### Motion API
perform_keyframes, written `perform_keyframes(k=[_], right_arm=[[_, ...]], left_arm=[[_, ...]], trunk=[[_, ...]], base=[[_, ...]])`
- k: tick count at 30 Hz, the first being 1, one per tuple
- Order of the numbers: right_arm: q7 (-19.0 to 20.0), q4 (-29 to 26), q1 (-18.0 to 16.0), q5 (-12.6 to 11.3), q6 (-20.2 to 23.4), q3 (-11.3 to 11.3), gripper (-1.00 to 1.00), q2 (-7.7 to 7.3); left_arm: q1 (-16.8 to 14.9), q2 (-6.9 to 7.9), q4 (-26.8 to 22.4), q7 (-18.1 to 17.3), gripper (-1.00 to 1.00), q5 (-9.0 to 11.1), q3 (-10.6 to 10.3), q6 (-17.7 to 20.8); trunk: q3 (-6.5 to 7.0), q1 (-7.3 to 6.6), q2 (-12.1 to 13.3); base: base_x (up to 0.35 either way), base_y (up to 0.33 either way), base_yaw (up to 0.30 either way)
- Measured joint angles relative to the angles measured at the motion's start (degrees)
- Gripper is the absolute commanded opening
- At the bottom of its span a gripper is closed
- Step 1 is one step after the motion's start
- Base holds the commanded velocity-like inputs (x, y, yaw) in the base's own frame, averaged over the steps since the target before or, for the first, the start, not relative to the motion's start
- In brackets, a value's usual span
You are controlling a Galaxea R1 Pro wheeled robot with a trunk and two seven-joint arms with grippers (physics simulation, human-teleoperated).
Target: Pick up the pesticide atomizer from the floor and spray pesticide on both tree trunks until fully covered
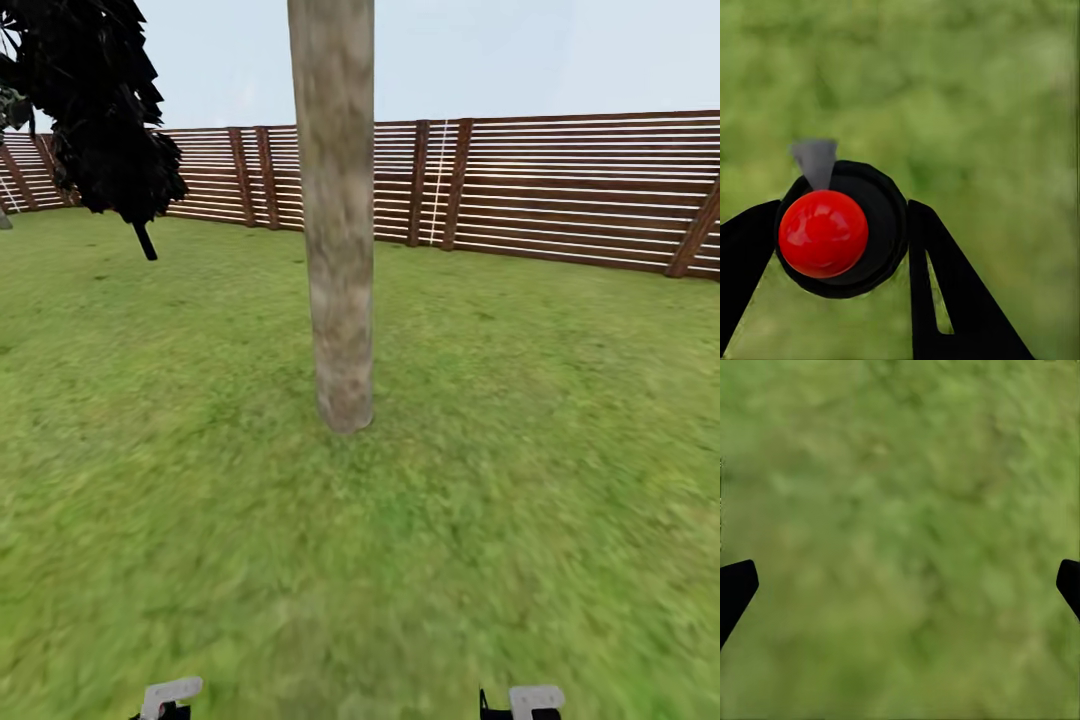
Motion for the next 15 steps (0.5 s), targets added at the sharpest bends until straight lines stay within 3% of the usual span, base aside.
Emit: perform_keyframes(k=[3, 9, 13, 15], right_arm=[[-0.1, 0.1, 0.0, 0.0, -0.9, -0.1, 1.0, 0.13], [0.1, -3.8, 0.0, 0.2, -1.0, 0.0, 1.0, -0.15], [0.4, -8.8, 0.0, 0.4, -0.9, 0.1, 1.0, -0.26], [2.9, -12.3, 0.0, 0.7, -0.8, 0.2, 1.0, -0.3]], left_arm=[[0.0, 0.4, -3.8, -0.2, -1.0, -0.4, -0.6, -0.1], [-0.8, 0.01, -4.3, -0.5, -1.0, -1.2, -1.1, 0.3], [-0.9, 0.28, -4.3, -1.8, -1.0, -4.5, -3.3, 0.7], [-2.3, 0.5, -4.5, -4.9, -1.0, -7.5, -4.7, 2.3]], trunk=[[0.01, 0.0, 0.0], [0.0, 0.0, 0.0], [0.0, 0.0, 0.0], [0.01, 0.0, 0.0]], base=[[0.339, 0.0, 0.0], [0.339, 0.0, 0.0], [0.339, 0.0, 0.0], [0.339, 0.0, 0.0]])
